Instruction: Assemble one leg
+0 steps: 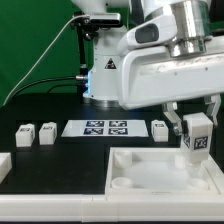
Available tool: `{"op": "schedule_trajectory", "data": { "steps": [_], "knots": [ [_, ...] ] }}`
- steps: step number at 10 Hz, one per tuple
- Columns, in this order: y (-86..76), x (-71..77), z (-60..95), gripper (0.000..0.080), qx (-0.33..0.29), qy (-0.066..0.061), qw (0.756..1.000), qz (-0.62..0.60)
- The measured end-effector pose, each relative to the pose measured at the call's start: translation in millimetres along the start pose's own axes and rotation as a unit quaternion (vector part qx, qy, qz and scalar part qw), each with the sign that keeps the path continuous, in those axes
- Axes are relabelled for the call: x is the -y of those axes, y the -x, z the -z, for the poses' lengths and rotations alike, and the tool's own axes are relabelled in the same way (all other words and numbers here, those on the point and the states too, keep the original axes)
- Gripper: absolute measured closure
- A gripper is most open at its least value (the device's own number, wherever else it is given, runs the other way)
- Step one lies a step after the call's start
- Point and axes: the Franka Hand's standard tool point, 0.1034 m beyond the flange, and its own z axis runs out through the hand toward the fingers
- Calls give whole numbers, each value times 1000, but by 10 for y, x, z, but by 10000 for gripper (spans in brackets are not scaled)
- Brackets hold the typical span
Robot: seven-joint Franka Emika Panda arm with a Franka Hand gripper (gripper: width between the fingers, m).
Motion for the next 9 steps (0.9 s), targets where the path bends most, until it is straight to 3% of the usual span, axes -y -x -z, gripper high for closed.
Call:
{"op": "schedule_trajectory", "data": {
  "steps": [2, 9],
  "knots": [
    [40, -11, -123, 506, -8, 2, 1000, -2],
    [56, 15, -209, 506, -16, 3, 1000, -1]
  ]
}}
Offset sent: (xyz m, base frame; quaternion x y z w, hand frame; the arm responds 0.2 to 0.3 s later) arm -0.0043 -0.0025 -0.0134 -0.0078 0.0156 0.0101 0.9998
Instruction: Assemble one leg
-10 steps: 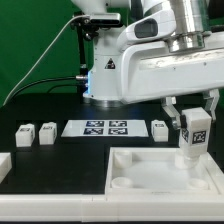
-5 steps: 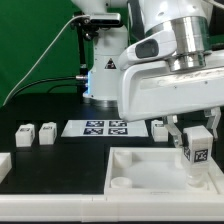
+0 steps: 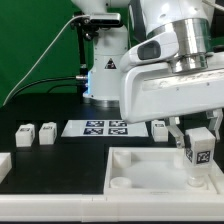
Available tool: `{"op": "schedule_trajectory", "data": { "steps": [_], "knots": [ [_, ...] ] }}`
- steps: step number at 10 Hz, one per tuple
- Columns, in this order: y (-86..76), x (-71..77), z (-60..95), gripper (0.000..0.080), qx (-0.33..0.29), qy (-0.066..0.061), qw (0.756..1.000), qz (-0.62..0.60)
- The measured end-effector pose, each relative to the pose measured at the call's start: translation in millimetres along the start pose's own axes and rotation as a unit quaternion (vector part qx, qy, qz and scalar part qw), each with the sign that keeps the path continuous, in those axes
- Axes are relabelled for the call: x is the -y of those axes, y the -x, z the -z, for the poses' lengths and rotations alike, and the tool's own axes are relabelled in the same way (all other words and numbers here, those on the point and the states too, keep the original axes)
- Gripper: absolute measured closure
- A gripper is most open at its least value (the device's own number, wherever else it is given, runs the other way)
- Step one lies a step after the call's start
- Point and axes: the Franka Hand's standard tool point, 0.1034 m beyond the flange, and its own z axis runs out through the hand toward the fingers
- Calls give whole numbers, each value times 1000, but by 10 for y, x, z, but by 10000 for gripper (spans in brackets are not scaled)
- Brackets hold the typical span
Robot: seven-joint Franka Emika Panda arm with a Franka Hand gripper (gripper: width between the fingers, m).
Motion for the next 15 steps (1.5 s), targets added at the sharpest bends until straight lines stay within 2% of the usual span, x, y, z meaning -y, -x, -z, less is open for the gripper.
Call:
{"op": "schedule_trajectory", "data": {
  "steps": [2, 7, 10, 15],
  "knots": [
    [14, -1, -65, 505, -11, 3, 1000, 0],
    [4, 0, -67, 505, -59, 14, 998, 1],
    [5, -4, -66, 177, -57, 14, 998, 1],
    [7, -4, -68, 150, -57, 14, 998, 1]
  ]
}}
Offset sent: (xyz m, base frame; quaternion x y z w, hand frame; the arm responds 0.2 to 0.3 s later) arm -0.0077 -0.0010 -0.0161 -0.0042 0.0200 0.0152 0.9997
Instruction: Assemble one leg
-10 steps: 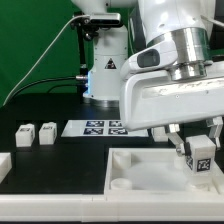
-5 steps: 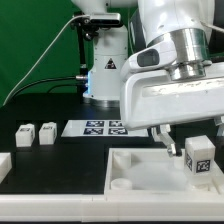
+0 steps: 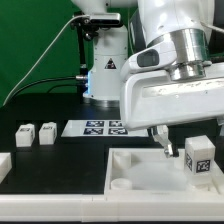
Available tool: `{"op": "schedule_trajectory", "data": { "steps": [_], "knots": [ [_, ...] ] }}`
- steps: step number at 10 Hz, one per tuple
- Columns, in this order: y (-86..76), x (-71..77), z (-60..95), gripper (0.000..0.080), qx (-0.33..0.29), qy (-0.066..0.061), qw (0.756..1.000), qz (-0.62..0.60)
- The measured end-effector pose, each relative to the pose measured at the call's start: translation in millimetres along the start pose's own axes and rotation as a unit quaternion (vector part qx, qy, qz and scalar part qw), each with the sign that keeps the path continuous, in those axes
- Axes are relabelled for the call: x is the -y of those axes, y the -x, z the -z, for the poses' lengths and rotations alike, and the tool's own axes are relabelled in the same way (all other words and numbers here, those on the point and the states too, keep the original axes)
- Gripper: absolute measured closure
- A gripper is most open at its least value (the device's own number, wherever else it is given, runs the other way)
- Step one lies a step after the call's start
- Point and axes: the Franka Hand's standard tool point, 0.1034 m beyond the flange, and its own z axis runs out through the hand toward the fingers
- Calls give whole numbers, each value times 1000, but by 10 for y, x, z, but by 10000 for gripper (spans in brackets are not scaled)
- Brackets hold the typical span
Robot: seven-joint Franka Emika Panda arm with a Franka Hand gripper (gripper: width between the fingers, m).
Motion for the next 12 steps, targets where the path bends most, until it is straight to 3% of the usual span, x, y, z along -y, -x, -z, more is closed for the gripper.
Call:
{"op": "schedule_trajectory", "data": {
  "steps": [2, 4, 5, 10, 12],
  "knots": [
    [26, 37, -14, 150, 28, -9, 1000, 1],
    [28, 37, 7, 150, 34, -8, 999, -36],
    [89, 55, 35, 150, 98, -19, 994, -44],
    [38, 76, 119, 150, 319, -69, 944, -52],
    [-46, 72, 90, 150, 315, -69, 945, -56]
  ]
}}
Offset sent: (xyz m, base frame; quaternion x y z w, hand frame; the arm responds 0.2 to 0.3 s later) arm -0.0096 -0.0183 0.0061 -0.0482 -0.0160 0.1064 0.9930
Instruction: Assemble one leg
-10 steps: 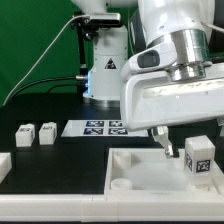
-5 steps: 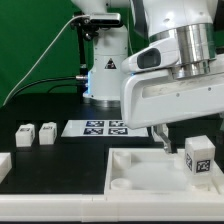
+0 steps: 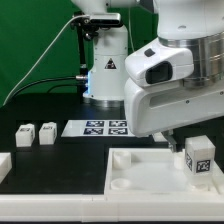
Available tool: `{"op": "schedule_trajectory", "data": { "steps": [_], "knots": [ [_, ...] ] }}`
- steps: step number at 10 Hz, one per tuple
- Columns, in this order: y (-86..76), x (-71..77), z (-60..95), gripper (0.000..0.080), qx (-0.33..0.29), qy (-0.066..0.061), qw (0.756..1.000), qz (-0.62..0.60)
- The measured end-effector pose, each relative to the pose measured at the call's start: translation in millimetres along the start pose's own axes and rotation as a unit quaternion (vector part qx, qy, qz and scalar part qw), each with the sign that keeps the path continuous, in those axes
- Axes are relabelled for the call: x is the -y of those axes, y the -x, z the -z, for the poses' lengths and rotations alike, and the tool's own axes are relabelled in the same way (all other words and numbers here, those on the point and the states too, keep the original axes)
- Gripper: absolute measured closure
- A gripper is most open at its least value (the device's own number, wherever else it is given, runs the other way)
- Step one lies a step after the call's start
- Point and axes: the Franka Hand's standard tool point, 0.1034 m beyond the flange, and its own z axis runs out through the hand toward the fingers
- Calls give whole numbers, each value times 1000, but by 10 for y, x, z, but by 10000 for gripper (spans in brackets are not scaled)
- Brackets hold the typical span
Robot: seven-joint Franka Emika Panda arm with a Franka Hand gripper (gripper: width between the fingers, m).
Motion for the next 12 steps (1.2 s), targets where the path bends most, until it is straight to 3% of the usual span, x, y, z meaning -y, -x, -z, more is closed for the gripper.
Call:
{"op": "schedule_trajectory", "data": {
  "steps": [5, 6, 8, 12],
  "knots": [
    [-83, -77, -64, 150, -14, 1, 1000, 3],
    [-95, -65, -58, 240, -17, 2, 1000, 8],
    [-95, -71, -59, 505, -17, 1, 1000, 7],
    [-95, -89, -58, 505, -17, 1, 1000, -25]
  ]
}}
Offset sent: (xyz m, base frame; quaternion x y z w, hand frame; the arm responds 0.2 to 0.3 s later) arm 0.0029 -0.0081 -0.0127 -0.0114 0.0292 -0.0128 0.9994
